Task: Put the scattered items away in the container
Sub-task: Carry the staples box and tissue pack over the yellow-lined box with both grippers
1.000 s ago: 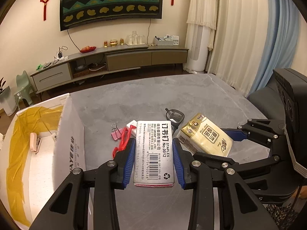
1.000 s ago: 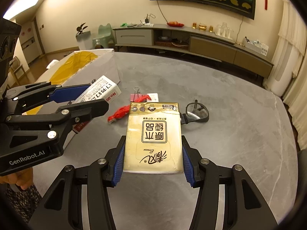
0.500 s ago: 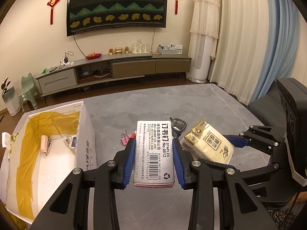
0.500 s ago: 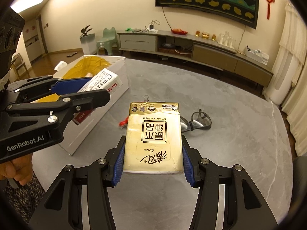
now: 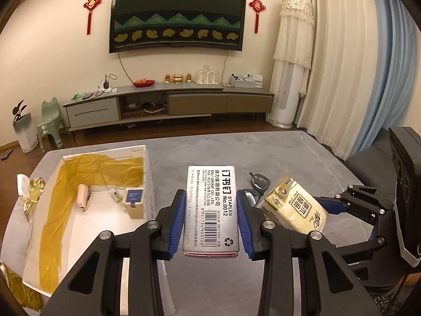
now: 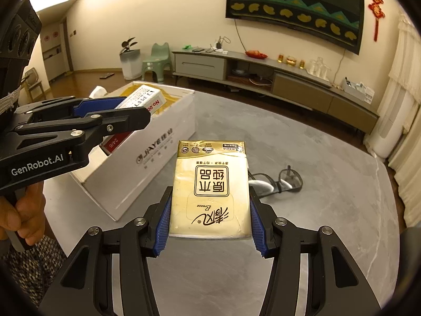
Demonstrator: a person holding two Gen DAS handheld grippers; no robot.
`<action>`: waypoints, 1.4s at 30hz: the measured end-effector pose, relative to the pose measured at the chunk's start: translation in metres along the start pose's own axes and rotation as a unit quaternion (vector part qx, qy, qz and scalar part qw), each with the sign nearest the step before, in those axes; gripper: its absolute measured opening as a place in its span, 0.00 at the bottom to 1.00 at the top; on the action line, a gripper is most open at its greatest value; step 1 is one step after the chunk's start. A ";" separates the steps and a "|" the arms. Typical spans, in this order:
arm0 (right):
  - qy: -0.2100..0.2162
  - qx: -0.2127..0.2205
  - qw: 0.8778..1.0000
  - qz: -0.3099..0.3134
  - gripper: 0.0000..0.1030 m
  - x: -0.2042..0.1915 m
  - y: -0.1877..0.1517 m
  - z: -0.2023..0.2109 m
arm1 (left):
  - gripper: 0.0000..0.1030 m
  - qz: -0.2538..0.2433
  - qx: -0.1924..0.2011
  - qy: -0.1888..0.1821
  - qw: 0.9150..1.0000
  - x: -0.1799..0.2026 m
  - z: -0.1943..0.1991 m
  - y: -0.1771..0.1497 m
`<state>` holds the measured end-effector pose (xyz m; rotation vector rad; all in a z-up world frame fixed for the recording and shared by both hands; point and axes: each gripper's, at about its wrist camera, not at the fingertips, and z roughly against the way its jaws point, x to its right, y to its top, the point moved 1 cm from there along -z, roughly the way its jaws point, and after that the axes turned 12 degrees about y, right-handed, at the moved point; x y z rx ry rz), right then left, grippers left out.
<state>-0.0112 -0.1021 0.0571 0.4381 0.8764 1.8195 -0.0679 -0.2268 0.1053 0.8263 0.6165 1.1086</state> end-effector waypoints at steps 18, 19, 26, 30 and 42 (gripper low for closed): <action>0.043 0.025 0.998 0.031 0.53 -0.065 0.039 -0.028 | 0.38 0.063 0.016 0.025 0.998 -0.073 0.013 0.002; 0.047 0.025 0.998 0.032 0.53 -0.068 0.040 -0.031 | 0.38 0.066 0.017 0.026 0.997 -0.078 0.014 0.002; 0.063 0.023 0.997 0.034 0.53 -0.087 0.046 -0.051 | 0.38 0.085 0.014 0.036 0.996 -0.105 0.014 -0.005; 0.073 0.029 0.996 0.037 0.53 -0.099 0.050 -0.057 | 0.38 0.095 0.010 0.042 0.995 -0.120 0.014 -0.010; 0.096 0.040 0.994 0.042 0.53 -0.123 0.057 -0.072 | 0.38 0.126 0.001 0.054 0.990 -0.156 0.010 -0.019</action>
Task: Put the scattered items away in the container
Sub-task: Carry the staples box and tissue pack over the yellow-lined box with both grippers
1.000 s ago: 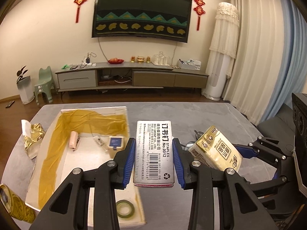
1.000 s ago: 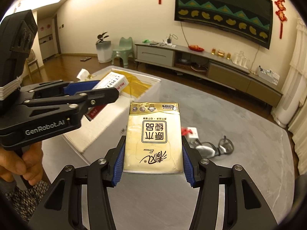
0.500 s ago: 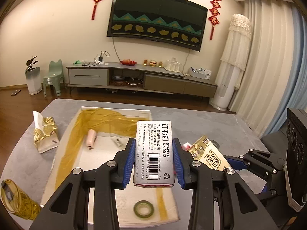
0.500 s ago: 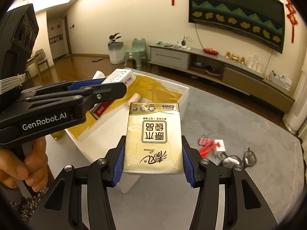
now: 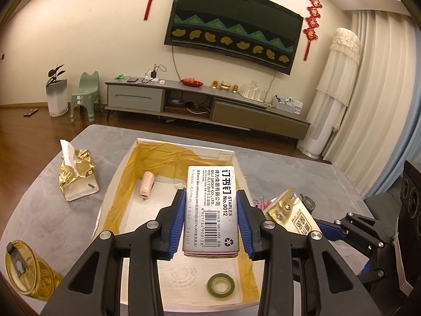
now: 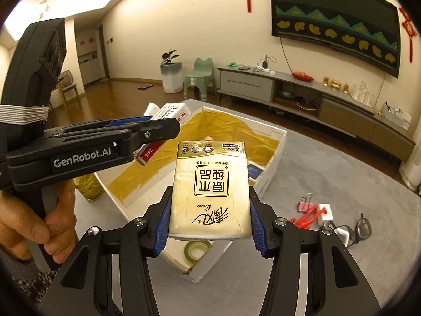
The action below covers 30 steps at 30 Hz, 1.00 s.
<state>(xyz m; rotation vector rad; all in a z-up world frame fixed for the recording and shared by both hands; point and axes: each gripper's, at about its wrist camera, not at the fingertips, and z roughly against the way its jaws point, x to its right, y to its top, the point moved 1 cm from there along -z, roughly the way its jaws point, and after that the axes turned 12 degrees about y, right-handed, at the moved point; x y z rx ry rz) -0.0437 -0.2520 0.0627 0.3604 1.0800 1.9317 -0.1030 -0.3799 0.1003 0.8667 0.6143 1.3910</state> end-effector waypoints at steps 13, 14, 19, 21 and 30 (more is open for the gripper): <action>0.006 0.001 1.000 -0.013 0.53 0.005 0.005 -0.019 | 0.38 0.049 -0.015 0.012 0.999 -0.046 -0.024 0.004; 0.006 0.000 1.000 -0.014 0.53 0.005 0.005 -0.021 | 0.38 0.051 -0.015 0.013 0.998 -0.049 -0.024 0.003; 0.014 -0.002 1.000 -0.017 0.53 0.004 0.007 -0.033 | 0.38 0.065 -0.016 0.019 0.998 -0.068 -0.024 0.004; 0.017 -0.004 1.000 -0.016 0.53 0.002 0.007 -0.038 | 0.38 0.069 -0.016 0.021 0.997 -0.077 -0.024 0.004; 0.023 -0.015 1.000 -0.013 0.53 -0.002 0.012 -0.061 | 0.38 0.076 -0.028 0.015 0.997 -0.090 -0.028 0.003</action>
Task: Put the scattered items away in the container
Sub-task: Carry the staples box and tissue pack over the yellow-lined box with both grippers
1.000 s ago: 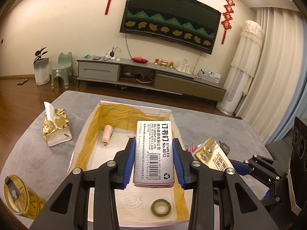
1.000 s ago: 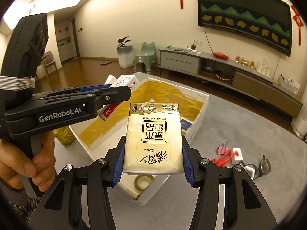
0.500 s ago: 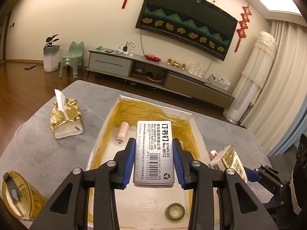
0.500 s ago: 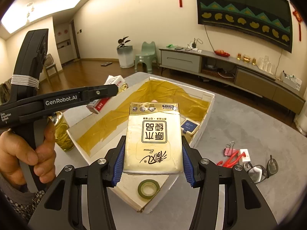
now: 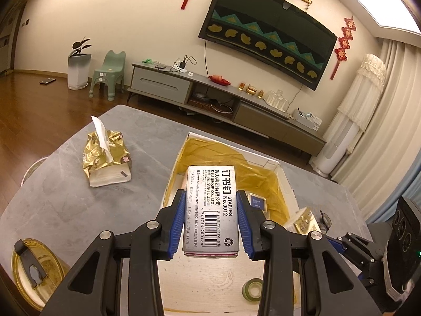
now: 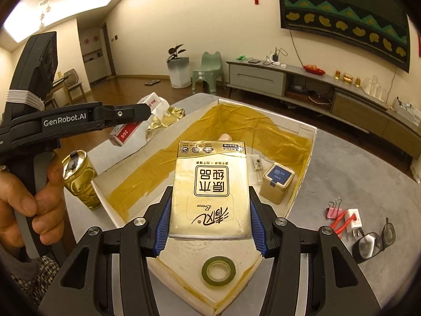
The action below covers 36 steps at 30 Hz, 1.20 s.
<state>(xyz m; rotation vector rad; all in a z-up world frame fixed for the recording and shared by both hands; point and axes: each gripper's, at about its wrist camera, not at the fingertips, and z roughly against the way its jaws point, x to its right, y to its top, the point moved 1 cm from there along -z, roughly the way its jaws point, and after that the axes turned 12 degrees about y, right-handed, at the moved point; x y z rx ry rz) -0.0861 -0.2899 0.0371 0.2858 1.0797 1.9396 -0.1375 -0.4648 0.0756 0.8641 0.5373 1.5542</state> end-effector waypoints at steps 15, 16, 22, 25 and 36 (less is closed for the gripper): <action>0.044 -0.019 0.997 -0.067 0.53 0.035 0.021 -0.025 | 0.38 -0.012 -0.025 0.016 0.999 0.012 -0.031 0.010; 0.046 -0.019 0.996 -0.071 0.53 0.037 0.023 -0.026 | 0.38 -0.014 -0.028 0.019 0.999 0.012 -0.033 0.010; 0.050 -0.019 0.995 -0.085 0.53 0.044 0.028 -0.029 | 0.38 -0.024 -0.037 0.031 0.999 0.012 -0.044 0.013; 0.053 -0.022 0.994 -0.092 0.53 0.043 0.029 -0.027 | 0.38 -0.034 -0.039 0.044 0.998 0.011 -0.049 0.017; 0.033 -0.069 0.996 -0.055 0.53 0.030 0.057 -0.043 | 0.38 -0.041 -0.041 0.040 0.998 0.013 -0.060 0.033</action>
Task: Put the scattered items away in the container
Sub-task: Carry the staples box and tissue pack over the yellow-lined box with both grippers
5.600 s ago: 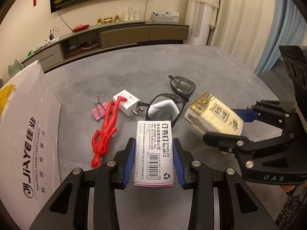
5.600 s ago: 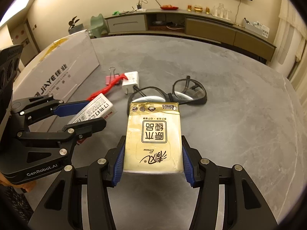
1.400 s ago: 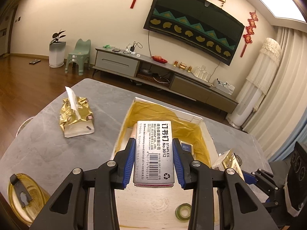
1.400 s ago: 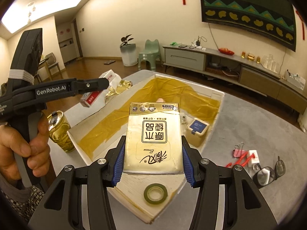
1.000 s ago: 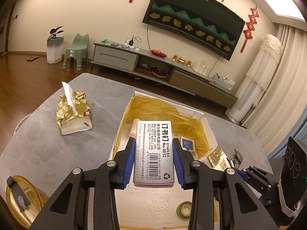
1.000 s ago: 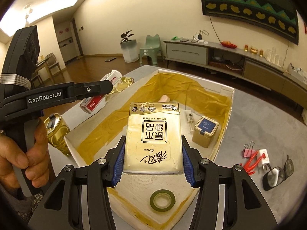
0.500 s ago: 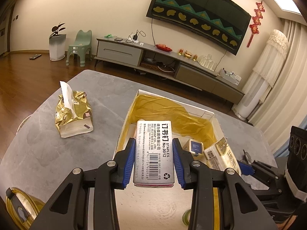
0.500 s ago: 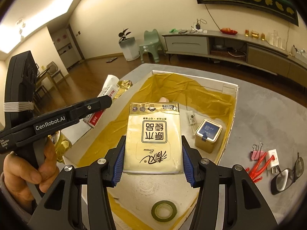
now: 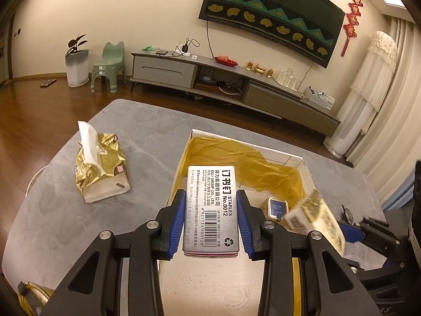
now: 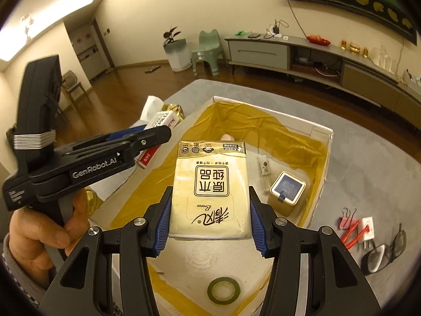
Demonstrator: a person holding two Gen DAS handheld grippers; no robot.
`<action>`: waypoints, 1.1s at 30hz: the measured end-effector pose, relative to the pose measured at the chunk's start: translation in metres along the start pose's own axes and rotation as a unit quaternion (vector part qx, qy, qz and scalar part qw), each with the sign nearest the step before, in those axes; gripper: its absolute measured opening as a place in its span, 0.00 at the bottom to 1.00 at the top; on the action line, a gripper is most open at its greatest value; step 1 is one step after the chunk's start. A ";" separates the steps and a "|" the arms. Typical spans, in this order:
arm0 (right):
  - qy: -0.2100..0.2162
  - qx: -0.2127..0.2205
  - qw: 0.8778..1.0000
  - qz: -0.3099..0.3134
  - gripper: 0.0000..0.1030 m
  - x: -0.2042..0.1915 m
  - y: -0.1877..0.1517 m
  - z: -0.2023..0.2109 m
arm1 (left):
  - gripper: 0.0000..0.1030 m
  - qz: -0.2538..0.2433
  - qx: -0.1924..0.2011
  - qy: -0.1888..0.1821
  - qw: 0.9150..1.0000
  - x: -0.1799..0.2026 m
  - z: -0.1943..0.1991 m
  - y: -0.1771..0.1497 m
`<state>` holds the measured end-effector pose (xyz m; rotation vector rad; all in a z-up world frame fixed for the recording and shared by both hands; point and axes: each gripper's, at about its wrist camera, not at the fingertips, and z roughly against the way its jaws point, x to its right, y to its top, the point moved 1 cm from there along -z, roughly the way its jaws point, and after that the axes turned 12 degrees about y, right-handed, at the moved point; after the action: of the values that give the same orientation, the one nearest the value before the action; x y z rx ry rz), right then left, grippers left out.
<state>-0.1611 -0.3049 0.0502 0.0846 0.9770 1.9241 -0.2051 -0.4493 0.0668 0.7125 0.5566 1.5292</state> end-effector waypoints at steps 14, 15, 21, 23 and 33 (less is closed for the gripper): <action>-0.051 -0.065 0.995 0.057 0.53 0.002 0.036 -0.042 | 0.38 -0.002 -0.022 0.021 1.000 -0.015 -0.014 0.003; -0.056 -0.070 0.994 0.058 0.53 0.003 0.039 -0.046 | 0.38 -0.007 -0.024 0.022 0.999 -0.014 -0.015 0.003; -0.065 -0.095 0.992 0.059 0.53 0.007 0.052 -0.064 | 0.38 -0.045 -0.025 0.042 0.998 -0.004 -0.016 -0.001; -0.064 -0.101 0.992 0.051 0.53 0.010 0.057 -0.068 | 0.38 -0.047 -0.028 0.045 0.997 -0.006 -0.018 -0.001; -0.064 -0.130 0.990 0.003 0.53 0.040 0.067 -0.084 | 0.38 -0.087 -0.048 0.025 0.995 -0.002 -0.021 -0.011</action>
<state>-0.2675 -0.3407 0.0246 0.0591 0.6372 2.0087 -0.2126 -0.4490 0.0437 0.5383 0.5640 1.4038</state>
